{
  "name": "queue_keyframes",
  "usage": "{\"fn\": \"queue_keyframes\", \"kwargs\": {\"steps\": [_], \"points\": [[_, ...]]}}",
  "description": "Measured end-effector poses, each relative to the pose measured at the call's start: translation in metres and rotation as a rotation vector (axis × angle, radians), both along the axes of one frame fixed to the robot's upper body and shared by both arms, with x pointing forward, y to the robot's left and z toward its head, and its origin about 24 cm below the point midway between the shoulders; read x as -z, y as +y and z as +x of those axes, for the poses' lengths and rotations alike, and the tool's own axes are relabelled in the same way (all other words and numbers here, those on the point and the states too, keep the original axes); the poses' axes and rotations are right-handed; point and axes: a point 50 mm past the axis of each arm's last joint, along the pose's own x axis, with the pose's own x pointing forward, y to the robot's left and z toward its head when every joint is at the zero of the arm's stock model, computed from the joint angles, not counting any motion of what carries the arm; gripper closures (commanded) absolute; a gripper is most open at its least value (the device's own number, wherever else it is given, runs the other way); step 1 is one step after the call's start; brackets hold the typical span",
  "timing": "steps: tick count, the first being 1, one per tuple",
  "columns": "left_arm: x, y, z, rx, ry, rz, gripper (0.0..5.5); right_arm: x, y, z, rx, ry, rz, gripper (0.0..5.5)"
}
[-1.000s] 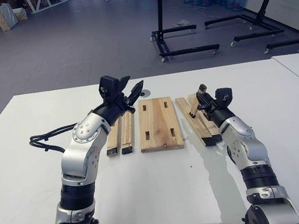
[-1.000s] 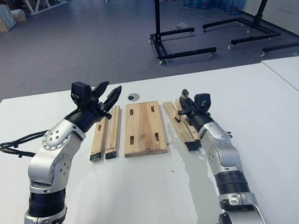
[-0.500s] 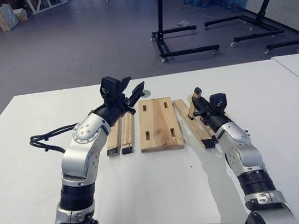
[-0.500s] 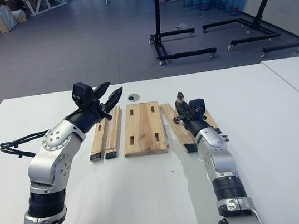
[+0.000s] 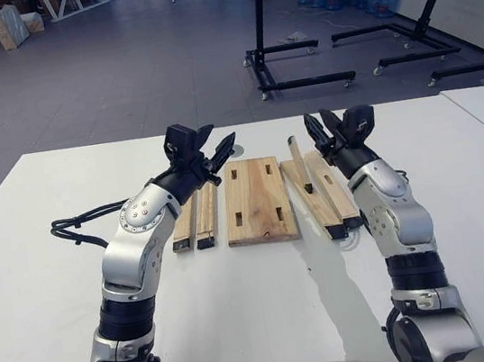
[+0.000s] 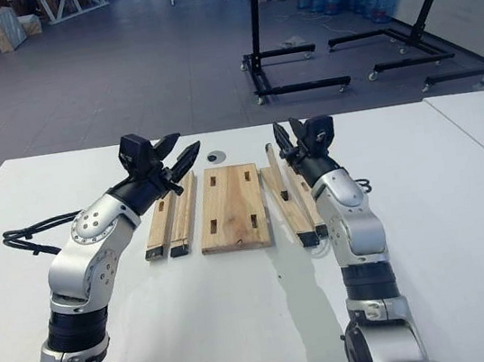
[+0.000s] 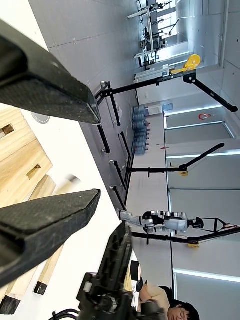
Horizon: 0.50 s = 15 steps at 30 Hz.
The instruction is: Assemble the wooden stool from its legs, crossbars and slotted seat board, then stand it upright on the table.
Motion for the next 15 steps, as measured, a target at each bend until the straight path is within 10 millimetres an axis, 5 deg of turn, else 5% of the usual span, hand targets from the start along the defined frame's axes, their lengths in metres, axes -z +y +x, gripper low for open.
{"fn": "queue_keyframes", "kwargs": {"steps": [6,9,15], "points": [[0.001,-0.002,-0.001,0.002,-0.005,0.004,3.13,0.015,-0.002,-0.002,0.008,0.087,0.009,3.76],[0.003,-0.005,-0.002,0.007,-0.004,0.007,3.13,0.049,-0.001,0.001,-0.006,0.249,-0.018,3.76],[0.003,-0.005,-0.001,0.008,-0.003,0.008,3.13,0.076,-0.002,0.004,0.002,0.35,-0.03,3.76]]}}
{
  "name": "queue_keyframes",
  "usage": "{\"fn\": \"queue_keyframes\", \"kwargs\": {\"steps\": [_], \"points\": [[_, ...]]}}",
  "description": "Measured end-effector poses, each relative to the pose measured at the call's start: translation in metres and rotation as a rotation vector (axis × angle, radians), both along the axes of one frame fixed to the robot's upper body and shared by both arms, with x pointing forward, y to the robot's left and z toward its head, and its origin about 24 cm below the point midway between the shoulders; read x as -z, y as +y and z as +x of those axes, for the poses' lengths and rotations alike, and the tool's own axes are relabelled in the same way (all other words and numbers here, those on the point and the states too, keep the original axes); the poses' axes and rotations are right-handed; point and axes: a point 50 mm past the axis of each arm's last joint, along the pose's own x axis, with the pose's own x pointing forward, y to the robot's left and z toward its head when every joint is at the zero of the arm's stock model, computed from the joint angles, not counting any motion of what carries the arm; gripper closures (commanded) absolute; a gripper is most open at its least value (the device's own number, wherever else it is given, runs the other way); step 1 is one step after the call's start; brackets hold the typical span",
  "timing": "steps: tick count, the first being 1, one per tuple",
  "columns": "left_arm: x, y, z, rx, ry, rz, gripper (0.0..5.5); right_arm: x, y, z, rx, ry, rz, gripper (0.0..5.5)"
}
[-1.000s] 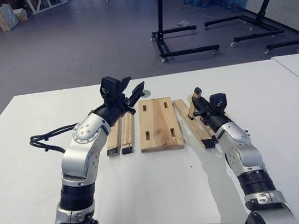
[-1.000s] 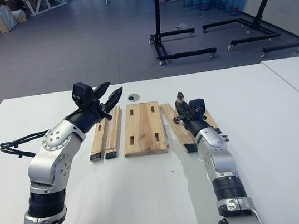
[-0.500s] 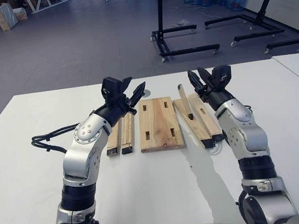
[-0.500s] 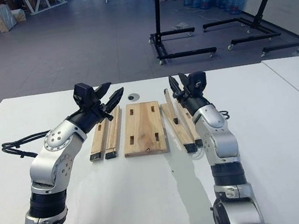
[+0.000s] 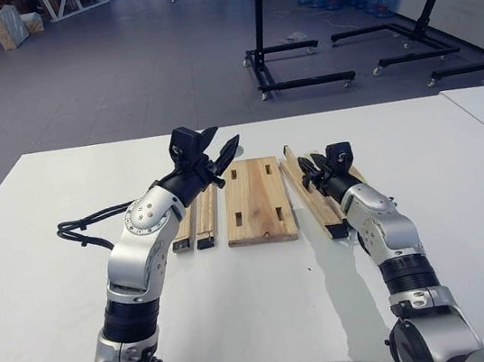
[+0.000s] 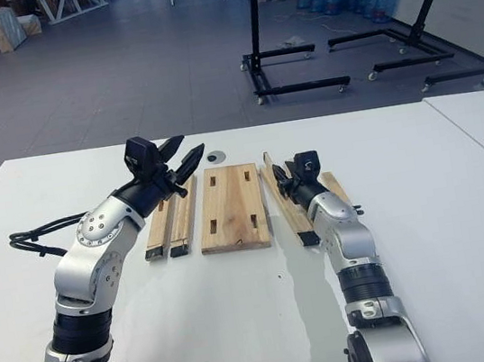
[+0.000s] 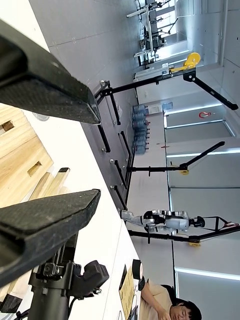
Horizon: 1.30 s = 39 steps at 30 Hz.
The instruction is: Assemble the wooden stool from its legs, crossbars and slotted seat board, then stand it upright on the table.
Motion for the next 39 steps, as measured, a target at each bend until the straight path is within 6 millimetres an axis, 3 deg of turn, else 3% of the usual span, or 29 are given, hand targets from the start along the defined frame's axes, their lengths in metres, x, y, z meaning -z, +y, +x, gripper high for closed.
{"fn": "queue_keyframes", "kwargs": {"steps": [7,10,15,24,27,30,33,37,39], "points": [[0.001,-0.001,0.0,0.006,0.003,0.002,3.13,0.029,0.001,0.003,0.008,0.112,-0.012,3.76],[0.001,-0.001,0.0,0.012,0.003,0.004,3.13,0.037,0.001,0.002,0.002,0.144,-0.029,4.28],[0.001,-0.002,0.0,0.014,0.003,0.006,3.13,0.03,0.002,0.007,0.004,0.099,-0.053,5.09],[0.001,-0.003,0.0,0.003,0.0,0.001,3.13,0.029,0.006,0.007,0.004,0.088,-0.058,5.1],[0.0,-0.001,0.001,-0.01,0.021,-0.048,3.13,-0.001,0.006,0.006,0.009,-0.089,-0.084,5.1],[-0.012,0.005,0.009,-0.051,0.135,-0.223,3.13,-0.054,0.003,-0.007,-0.046,-0.418,-0.268,5.1],[-0.031,0.005,0.016,-0.032,0.295,-0.483,3.13,-0.066,0.012,-0.027,-0.17,-0.589,-0.498,5.1],[-0.064,-0.005,0.012,0.116,0.477,-0.823,3.13,-0.075,0.023,-0.043,-0.3,-0.854,-0.978,5.1],[-0.073,-0.005,0.008,0.15,0.542,-0.889,3.13,-0.079,0.027,-0.045,-0.3,-0.956,-1.088,5.1]]}}
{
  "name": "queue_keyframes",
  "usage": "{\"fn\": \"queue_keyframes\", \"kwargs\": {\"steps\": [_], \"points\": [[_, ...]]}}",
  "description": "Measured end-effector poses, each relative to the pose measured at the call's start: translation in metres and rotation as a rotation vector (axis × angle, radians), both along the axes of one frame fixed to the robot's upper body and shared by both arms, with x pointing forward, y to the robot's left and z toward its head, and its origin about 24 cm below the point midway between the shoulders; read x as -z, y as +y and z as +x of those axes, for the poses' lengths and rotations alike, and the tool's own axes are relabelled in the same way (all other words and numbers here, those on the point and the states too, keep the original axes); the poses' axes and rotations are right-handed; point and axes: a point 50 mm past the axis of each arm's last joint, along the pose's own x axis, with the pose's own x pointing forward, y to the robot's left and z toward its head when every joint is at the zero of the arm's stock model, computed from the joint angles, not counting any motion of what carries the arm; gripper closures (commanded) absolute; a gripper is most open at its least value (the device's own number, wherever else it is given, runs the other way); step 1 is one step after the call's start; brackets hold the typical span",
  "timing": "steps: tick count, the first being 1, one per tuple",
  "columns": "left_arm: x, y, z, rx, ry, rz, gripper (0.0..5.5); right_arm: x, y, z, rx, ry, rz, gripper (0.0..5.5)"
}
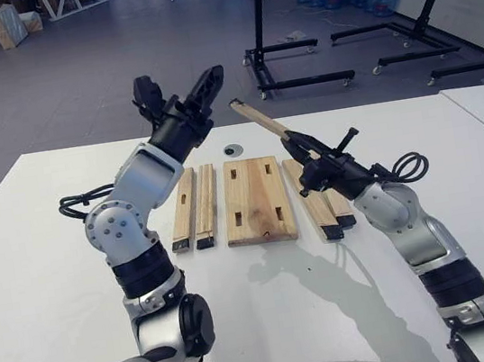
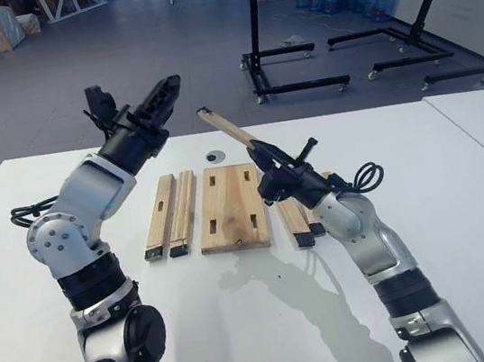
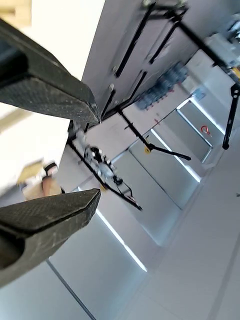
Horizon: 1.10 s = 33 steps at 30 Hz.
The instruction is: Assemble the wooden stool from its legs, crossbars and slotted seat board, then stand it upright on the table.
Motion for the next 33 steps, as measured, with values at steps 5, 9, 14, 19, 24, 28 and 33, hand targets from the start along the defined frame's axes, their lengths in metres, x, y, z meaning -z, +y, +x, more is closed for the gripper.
{"fn": "queue_keyframes", "kwargs": {"steps": [5,9,14,19,24,28,33], "points": [[0.009,-0.018,-0.007,0.056,0.144,0.071,3.13,-0.005,0.005,0.002,0.084,-0.134,-0.014,5.1],[0.023,-0.019,-0.008,0.047,0.219,0.106,3.13,-0.005,0.005,0.005,0.154,-0.159,-0.005,5.1],[0.019,-0.035,-0.013,0.115,0.218,0.073,3.13,-0.003,0.018,0.005,0.14,-0.163,0.011,5.1],[0.026,-0.04,-0.012,0.117,0.265,0.049,3.13,-0.004,0.029,0.003,0.102,-0.17,0.018,5.1],[0.034,-0.042,-0.01,0.093,0.314,0.049,3.6,-0.007,0.037,-0.001,0.062,-0.193,0.015,5.1],[0.035,-0.042,-0.008,0.083,0.326,0.028,4.1,-0.005,0.041,-0.003,0.041,-0.187,0.011,5.1],[0.034,-0.043,-0.007,0.073,0.333,0.021,4.89,-0.003,0.042,-0.004,0.037,-0.189,-0.002,5.1]]}}
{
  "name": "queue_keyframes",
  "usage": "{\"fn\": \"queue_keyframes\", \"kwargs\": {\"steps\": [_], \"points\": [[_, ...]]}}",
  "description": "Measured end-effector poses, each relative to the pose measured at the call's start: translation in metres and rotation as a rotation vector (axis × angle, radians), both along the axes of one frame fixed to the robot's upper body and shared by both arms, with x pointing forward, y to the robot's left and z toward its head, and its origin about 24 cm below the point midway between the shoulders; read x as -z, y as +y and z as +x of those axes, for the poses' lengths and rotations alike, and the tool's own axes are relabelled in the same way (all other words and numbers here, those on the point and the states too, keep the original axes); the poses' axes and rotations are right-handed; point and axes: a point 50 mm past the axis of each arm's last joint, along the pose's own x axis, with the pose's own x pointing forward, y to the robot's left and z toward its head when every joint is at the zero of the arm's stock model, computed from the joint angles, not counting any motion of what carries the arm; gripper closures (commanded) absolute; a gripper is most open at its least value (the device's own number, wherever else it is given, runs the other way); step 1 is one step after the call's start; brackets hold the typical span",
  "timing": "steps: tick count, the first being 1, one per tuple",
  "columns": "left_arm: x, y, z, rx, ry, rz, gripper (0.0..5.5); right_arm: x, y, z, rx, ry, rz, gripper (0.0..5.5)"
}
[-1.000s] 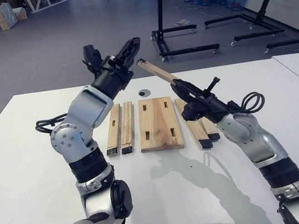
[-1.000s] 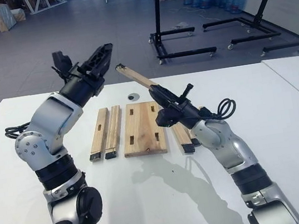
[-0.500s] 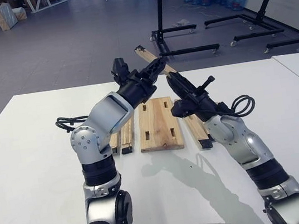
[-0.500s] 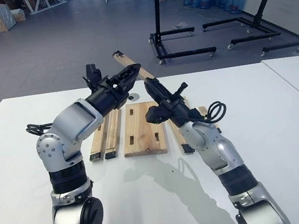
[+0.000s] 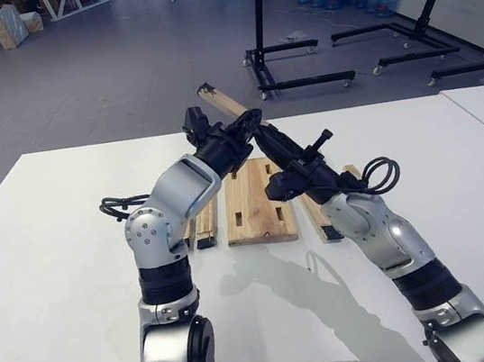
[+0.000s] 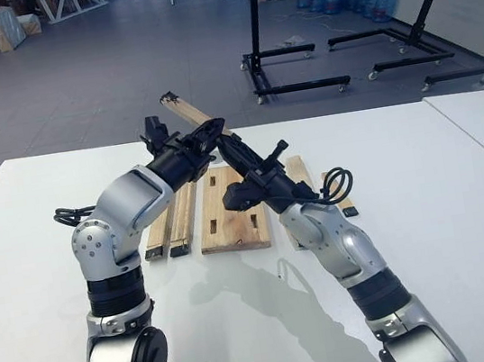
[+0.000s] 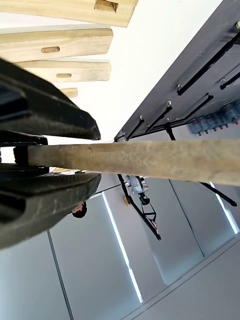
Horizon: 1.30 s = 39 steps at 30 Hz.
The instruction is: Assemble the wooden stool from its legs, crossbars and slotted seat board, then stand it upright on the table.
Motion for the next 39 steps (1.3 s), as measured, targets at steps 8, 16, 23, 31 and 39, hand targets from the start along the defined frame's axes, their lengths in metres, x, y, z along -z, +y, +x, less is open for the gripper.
{"fn": "queue_keyframes", "kwargs": {"steps": [8,16,23,31,39], "points": [[0.0,-0.001,0.0,-0.005,0.004,0.003,5.12,0.001,-0.001,0.0,0.005,-0.012,-0.017,5.1],[-0.002,0.005,0.004,-0.043,-0.042,0.004,5.12,0.002,0.0,-0.001,-0.024,0.036,0.073,4.39],[-0.003,0.011,0.008,-0.091,-0.099,0.07,5.12,0.001,-0.002,-0.003,-0.05,0.055,0.129,4.13],[0.024,0.067,0.03,-0.342,-0.589,1.196,5.12,-0.008,-0.019,-0.003,-0.076,0.236,0.394,4.13],[0.051,0.043,0.02,-0.178,-1.144,1.825,5.12,-0.02,0.018,-0.004,-0.367,0.876,1.275,4.13]]}}
